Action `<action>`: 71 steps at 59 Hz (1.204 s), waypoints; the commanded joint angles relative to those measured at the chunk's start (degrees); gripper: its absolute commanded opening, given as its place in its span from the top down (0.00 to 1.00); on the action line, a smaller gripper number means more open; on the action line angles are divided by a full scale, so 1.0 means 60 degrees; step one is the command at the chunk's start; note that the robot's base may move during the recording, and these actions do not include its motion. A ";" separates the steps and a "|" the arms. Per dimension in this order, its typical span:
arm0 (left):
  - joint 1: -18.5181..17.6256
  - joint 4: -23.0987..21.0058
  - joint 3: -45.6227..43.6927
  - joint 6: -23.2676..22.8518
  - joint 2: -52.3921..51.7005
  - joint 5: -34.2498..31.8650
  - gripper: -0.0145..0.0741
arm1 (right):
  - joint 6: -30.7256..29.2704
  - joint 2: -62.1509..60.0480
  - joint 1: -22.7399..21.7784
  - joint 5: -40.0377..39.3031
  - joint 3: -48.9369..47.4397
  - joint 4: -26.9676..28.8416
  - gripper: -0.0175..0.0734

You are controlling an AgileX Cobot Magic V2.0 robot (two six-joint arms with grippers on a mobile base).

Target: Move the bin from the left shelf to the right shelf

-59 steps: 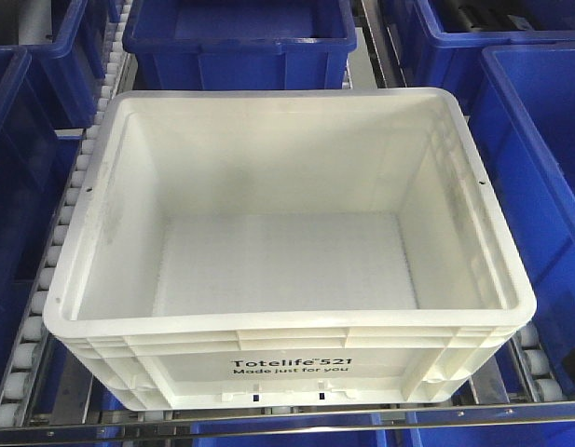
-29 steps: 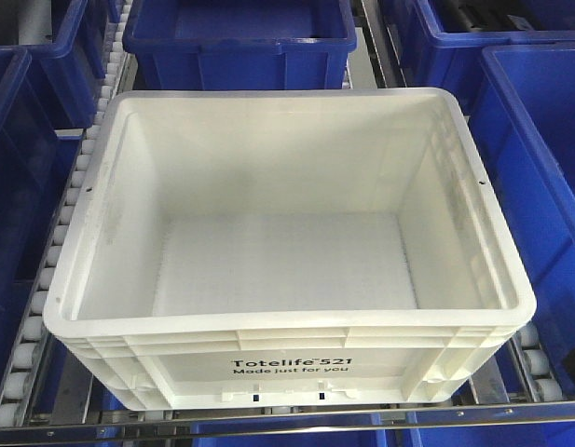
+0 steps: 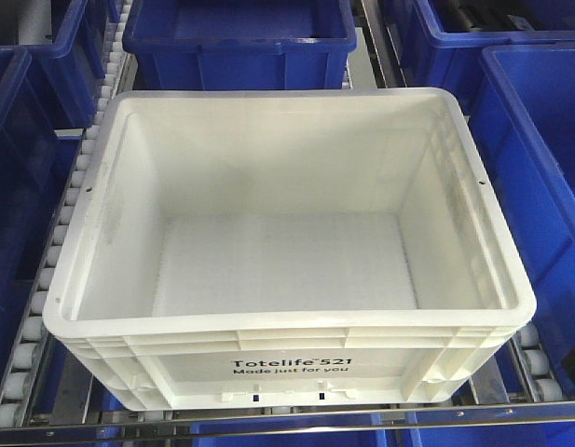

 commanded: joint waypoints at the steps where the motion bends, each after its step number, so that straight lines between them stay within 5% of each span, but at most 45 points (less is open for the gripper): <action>1: -0.0062 0.0026 -0.0230 -0.0139 0.0113 -0.0417 0.85 | 0.0003 0.0065 0.0001 -0.0738 -0.0281 -0.0034 0.82; 13: -0.0016 -0.0074 0.0786 -0.0177 -0.0443 -0.0322 0.85 | 0.0003 0.0065 0.0001 -0.0750 -0.0281 -0.0033 0.82; 26: -0.0016 -0.0072 0.2733 -0.0241 -0.2152 -0.1580 0.84 | 0.0003 0.0065 0.0001 -0.0750 -0.0281 -0.0033 0.82; 71: -0.0016 -0.0058 0.2692 -0.0210 -0.2344 -0.0827 0.84 | 0.0003 0.0065 0.0001 -0.0763 -0.0281 -0.0033 0.82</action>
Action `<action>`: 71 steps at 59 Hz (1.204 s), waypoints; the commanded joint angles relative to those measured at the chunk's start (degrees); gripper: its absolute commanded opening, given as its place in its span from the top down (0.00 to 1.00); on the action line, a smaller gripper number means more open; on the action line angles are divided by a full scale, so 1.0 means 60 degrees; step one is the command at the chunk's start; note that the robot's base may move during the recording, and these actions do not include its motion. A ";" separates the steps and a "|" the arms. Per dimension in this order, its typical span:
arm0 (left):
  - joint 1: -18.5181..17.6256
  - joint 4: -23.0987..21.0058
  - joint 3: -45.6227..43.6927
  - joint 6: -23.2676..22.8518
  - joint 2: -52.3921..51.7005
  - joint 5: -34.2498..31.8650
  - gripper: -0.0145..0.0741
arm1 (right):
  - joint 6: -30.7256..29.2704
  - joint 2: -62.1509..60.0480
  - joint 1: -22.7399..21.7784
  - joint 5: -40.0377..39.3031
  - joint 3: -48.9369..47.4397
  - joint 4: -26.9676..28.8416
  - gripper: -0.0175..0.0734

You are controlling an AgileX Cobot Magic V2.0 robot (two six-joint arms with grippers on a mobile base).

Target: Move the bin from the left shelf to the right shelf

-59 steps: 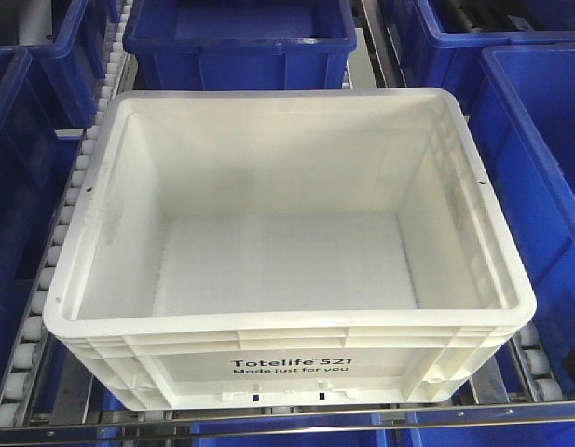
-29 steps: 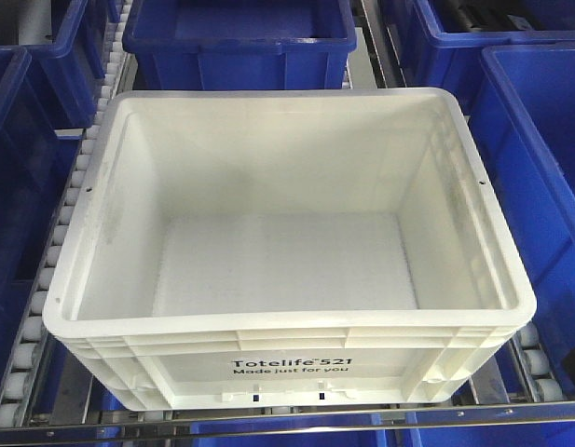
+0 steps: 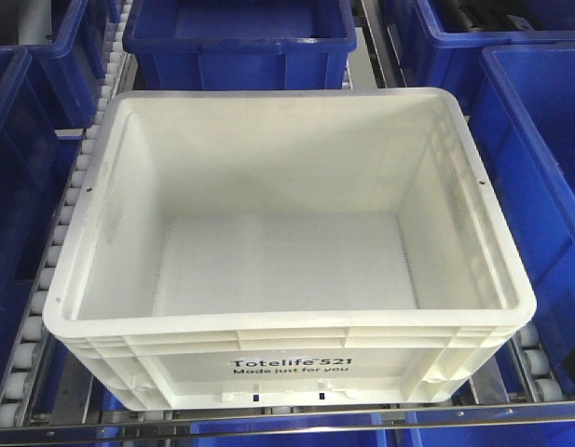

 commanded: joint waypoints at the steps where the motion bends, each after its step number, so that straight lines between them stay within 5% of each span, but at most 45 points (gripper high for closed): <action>1: -0.0016 -0.0091 0.0185 -0.0100 -0.0148 -0.0670 0.84 | 0.0003 0.0065 0.0001 -0.0754 -0.0291 -0.0040 0.82; 32: -0.0016 -0.0091 0.0185 -0.0100 -0.0148 -0.0670 0.84 | 0.0046 -0.0035 0.0001 -0.0669 -0.0109 -0.0100 0.82; 50: -0.0016 -0.0091 0.0185 -0.0100 -0.0148 -0.0670 0.84 | 0.0603 -0.3080 0.0001 -0.0584 0.2546 -0.0377 0.82; 60: -0.0016 -0.0091 0.0185 -0.0100 -0.0148 -0.0670 0.84 | 0.0946 -0.4041 0.0001 0.1216 0.2670 -0.0552 0.82; 71: -0.0016 -0.0091 0.0185 -0.0100 -0.0148 -0.0670 0.84 | 0.1020 -0.4031 0.0001 0.1247 0.2670 -0.0530 0.82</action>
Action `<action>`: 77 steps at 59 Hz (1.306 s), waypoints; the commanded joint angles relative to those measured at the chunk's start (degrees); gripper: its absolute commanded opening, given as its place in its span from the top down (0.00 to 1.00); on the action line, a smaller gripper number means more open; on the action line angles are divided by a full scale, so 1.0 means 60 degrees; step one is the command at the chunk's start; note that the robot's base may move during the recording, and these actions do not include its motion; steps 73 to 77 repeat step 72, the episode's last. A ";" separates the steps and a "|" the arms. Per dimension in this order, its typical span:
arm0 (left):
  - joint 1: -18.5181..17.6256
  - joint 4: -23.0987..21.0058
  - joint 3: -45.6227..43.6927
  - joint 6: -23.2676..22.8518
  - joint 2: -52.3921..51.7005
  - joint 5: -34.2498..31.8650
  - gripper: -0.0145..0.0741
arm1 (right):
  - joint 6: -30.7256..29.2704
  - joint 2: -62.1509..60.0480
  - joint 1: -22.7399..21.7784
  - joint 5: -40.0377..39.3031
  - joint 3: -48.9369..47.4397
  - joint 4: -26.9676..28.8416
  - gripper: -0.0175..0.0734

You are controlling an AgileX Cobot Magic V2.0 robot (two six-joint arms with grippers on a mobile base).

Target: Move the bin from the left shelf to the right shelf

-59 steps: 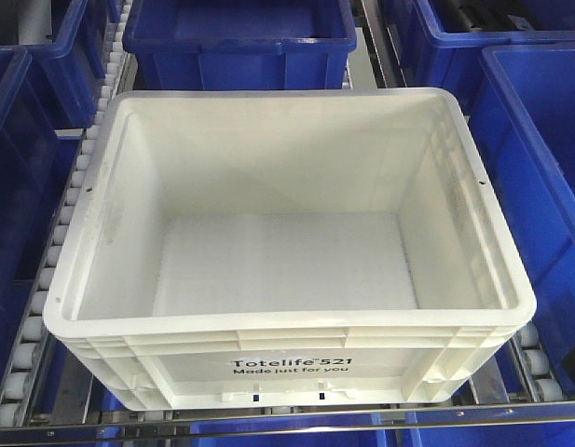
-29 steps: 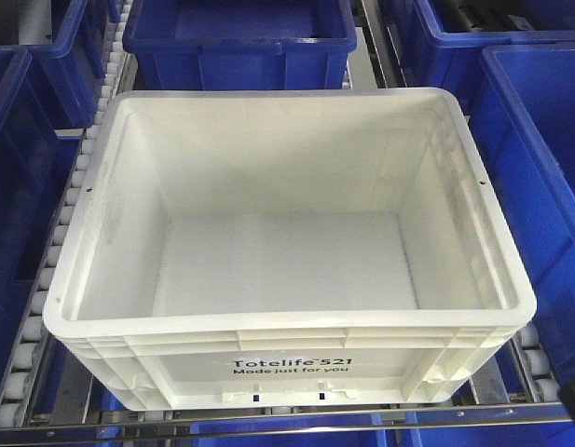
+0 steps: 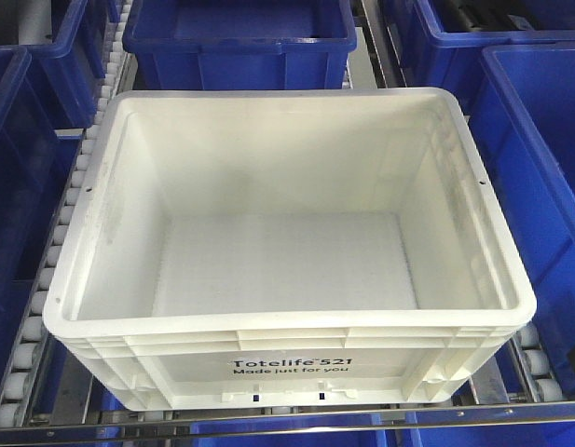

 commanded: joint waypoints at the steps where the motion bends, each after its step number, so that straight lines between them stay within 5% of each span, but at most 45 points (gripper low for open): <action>1: -0.0016 -0.0091 0.0185 -0.0074 -0.0148 -0.0670 0.84 | 0.0035 -0.0097 0.0001 -0.0786 0.0179 -0.0106 0.82; 77: -0.0016 -0.0091 0.0185 -0.0074 -0.0148 -0.0670 0.84 | 0.0035 -0.0097 0.0001 -0.0791 0.0179 -0.0106 0.82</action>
